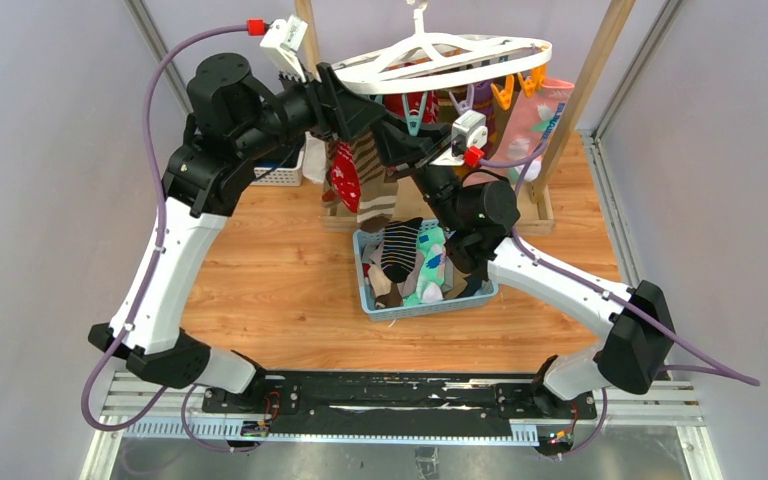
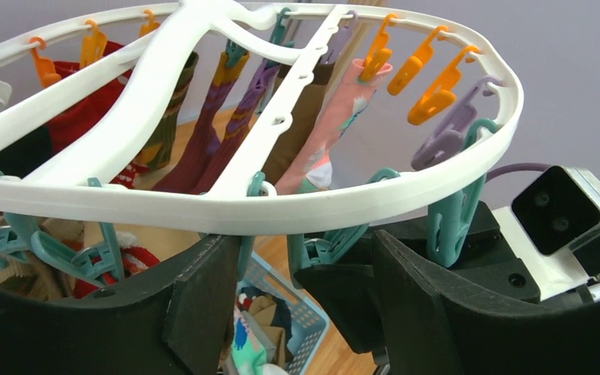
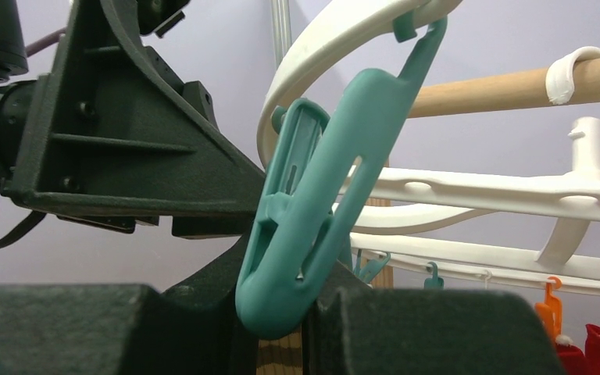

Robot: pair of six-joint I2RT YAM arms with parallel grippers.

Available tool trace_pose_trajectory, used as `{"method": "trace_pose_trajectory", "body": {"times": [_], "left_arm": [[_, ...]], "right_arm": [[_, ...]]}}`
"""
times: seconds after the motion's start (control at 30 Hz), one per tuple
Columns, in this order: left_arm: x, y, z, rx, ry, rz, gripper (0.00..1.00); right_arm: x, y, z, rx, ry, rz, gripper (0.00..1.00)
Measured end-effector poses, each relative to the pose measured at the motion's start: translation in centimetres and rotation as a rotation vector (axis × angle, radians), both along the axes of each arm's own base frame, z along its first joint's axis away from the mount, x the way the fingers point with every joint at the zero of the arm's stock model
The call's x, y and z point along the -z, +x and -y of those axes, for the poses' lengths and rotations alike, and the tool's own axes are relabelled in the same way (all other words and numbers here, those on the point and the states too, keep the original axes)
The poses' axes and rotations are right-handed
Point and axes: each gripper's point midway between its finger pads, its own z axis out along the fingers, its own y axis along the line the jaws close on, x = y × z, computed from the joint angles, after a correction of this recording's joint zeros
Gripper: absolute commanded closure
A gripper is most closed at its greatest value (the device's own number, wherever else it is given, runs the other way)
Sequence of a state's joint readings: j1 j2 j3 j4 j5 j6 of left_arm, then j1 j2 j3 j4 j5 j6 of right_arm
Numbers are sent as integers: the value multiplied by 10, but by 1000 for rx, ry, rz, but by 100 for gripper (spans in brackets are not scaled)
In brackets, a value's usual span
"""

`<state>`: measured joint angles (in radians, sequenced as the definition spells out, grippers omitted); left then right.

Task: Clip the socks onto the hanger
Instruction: Open the clamp at the hanger.

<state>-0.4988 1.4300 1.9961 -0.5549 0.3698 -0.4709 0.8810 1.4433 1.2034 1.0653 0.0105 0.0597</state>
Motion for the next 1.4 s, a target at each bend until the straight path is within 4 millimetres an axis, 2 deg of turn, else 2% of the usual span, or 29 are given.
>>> {"method": "trace_pose_trajectory", "body": {"times": [0.33, 0.77, 1.0, 1.3, 1.33, 1.4], "left_arm": [[-19, -16, -10, -5, -31, 55, 37], [-16, -15, -6, 7, -35, 35, 39], [0, -6, 9, 38, -19, -10, 41], [4, -2, 11, 30, -11, -25, 56], [4, -1, 11, 27, -11, -25, 60], [4, -1, 10, 21, -11, -27, 79]], "right_arm": [[1, 0, 0, 0, -9, -9, 100], [3, 2, 0, 7, -12, -19, 100], [3, 1, 1, 6, -18, -23, 100], [4, 1, 1, 5, -24, -28, 100], [4, 1, 1, 6, -26, -29, 95], [5, 1, 1, 6, -29, -31, 77]]}}
